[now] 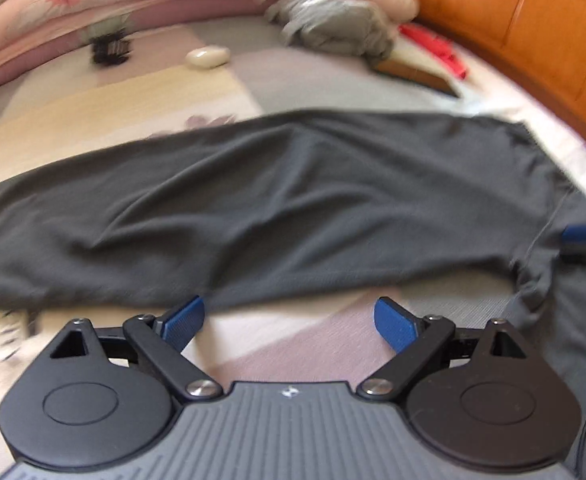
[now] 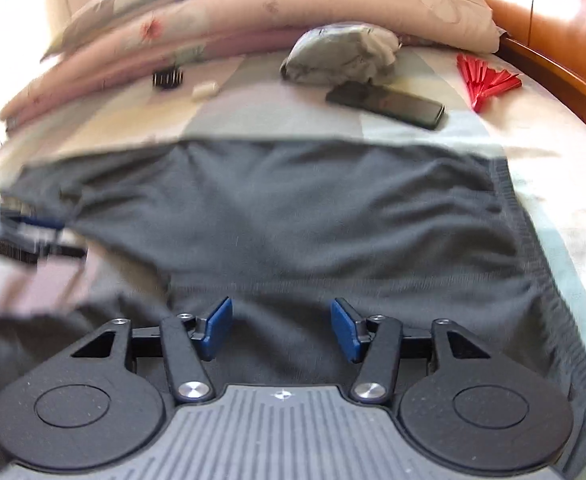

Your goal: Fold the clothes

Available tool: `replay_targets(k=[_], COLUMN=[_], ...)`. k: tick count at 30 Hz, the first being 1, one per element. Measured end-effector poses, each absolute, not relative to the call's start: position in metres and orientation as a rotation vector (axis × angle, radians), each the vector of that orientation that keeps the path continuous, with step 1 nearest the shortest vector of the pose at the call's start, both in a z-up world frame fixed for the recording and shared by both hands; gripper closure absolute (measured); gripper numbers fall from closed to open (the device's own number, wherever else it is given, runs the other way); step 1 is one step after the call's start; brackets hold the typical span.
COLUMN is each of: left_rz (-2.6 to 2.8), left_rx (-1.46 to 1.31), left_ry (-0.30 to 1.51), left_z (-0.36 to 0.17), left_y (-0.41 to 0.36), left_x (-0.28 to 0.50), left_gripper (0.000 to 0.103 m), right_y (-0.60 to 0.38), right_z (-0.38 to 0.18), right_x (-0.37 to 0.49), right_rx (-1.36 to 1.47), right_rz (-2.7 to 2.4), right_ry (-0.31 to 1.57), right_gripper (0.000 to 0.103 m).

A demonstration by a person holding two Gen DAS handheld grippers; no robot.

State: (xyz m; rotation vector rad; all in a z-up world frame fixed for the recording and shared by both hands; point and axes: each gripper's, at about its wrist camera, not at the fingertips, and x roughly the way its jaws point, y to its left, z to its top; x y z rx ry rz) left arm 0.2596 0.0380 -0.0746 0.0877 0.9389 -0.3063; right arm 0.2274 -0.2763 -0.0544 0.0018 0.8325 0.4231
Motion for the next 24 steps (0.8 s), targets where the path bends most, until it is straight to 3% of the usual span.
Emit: replay_targets(k=[5,8,12,21,24], left_rz=[-0.41,-0.423,-0.438,-0.45,-0.494], left_rx=[0.006,0.019,0.038,0.086,0.027], left_ry=[0.836,0.856,0.887,0.986,0.981], left_z=[-0.055,-0.063,-0.073,-0.077,-0.059], left_y=[0.018,0.008,-0.006,-0.021,-0.025], left_x=[0.274,0.276,0.278,0.284,0.293], left_gripper=[0.011,0.011,0.011,0.011,0.011], right_y=[-0.271,-0.263,-0.269,-0.294,-0.297], right_z=[-0.05,-0.069,-0.082,-0.078,-0.062], right_x=[0.28,0.309,0.334,0.368,0.333], right_rx=[-0.081,-0.11,-0.112,-0.005,0.035], right_rz=[0.309,0.308,0.258,0.115,0.185], right_ry=[0.822,0.907,0.892,0.878,0.872], right_gripper=[0.033,0.032,0.005,0.003,0.0])
